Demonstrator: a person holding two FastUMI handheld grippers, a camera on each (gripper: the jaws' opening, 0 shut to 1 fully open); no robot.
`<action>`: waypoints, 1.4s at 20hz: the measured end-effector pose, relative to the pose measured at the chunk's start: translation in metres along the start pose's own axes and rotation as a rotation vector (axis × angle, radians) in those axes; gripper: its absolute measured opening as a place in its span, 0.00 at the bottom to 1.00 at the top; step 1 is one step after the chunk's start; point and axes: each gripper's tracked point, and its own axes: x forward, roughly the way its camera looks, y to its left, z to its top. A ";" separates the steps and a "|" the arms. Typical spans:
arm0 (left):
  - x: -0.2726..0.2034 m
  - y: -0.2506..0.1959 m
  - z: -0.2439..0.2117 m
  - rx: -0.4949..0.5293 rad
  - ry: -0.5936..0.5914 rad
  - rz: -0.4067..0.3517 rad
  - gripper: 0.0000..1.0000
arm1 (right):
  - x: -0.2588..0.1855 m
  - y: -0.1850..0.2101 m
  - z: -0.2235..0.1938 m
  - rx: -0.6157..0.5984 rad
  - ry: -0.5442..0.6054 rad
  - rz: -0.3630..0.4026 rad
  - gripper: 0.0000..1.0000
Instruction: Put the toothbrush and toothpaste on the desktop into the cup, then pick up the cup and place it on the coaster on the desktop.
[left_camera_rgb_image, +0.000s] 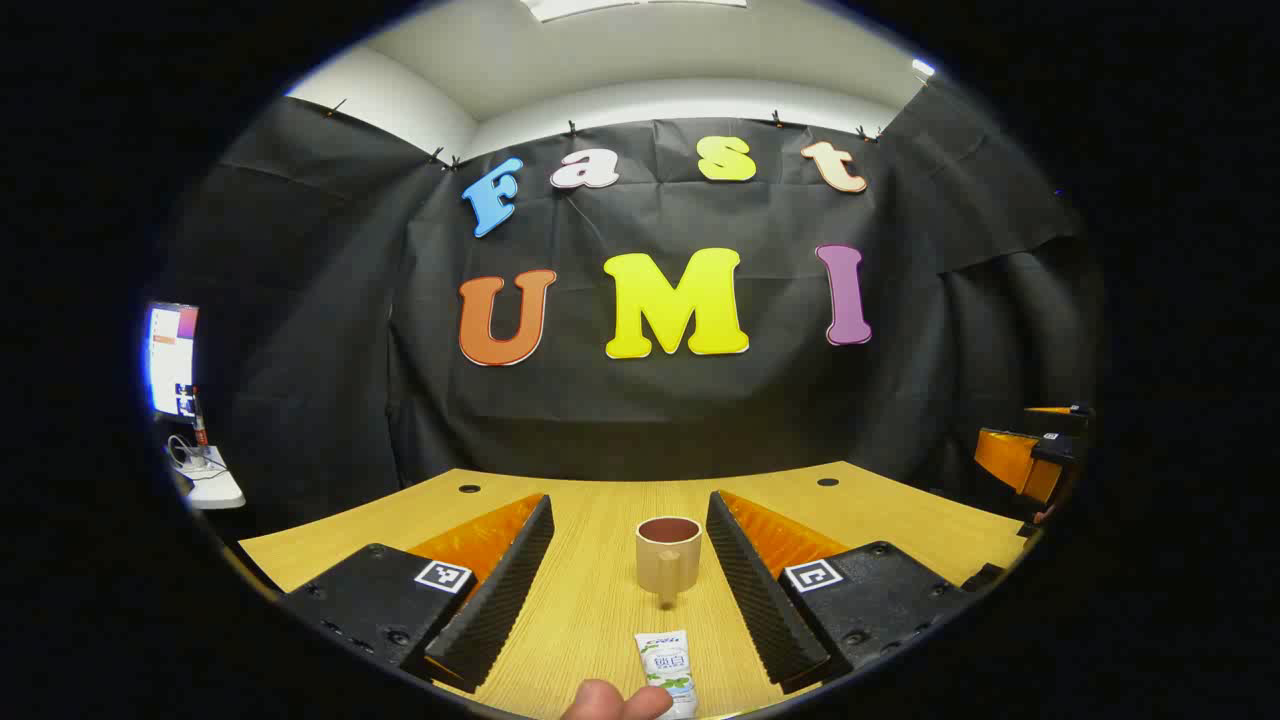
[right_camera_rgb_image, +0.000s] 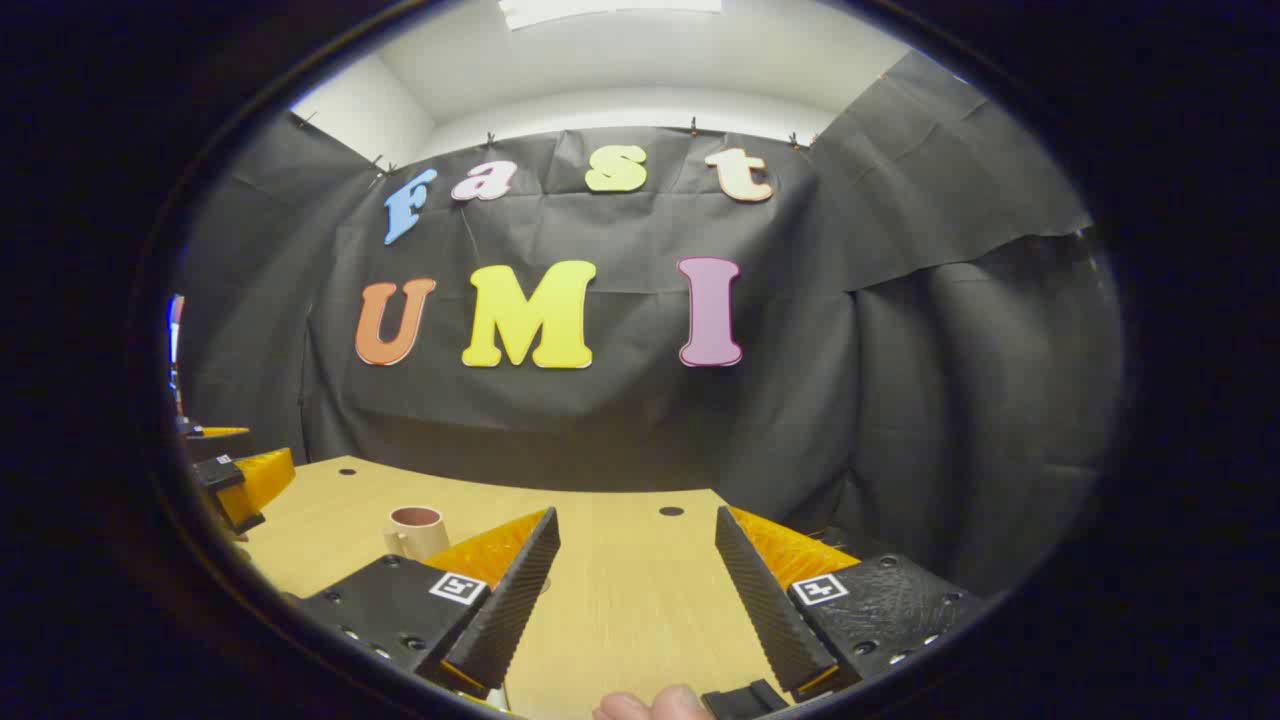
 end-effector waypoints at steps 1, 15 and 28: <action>0.000 -0.001 -0.001 -0.001 0.002 -0.003 0.98 | 0.000 0.001 0.000 0.000 -0.001 0.004 0.94; 0.006 -0.009 -0.016 -0.004 0.050 -0.010 0.98 | -0.001 0.003 -0.010 -0.004 0.026 0.026 0.95; -0.008 -0.019 -0.095 -0.022 0.325 -0.027 0.98 | -0.004 0.006 -0.034 0.003 0.072 0.062 0.94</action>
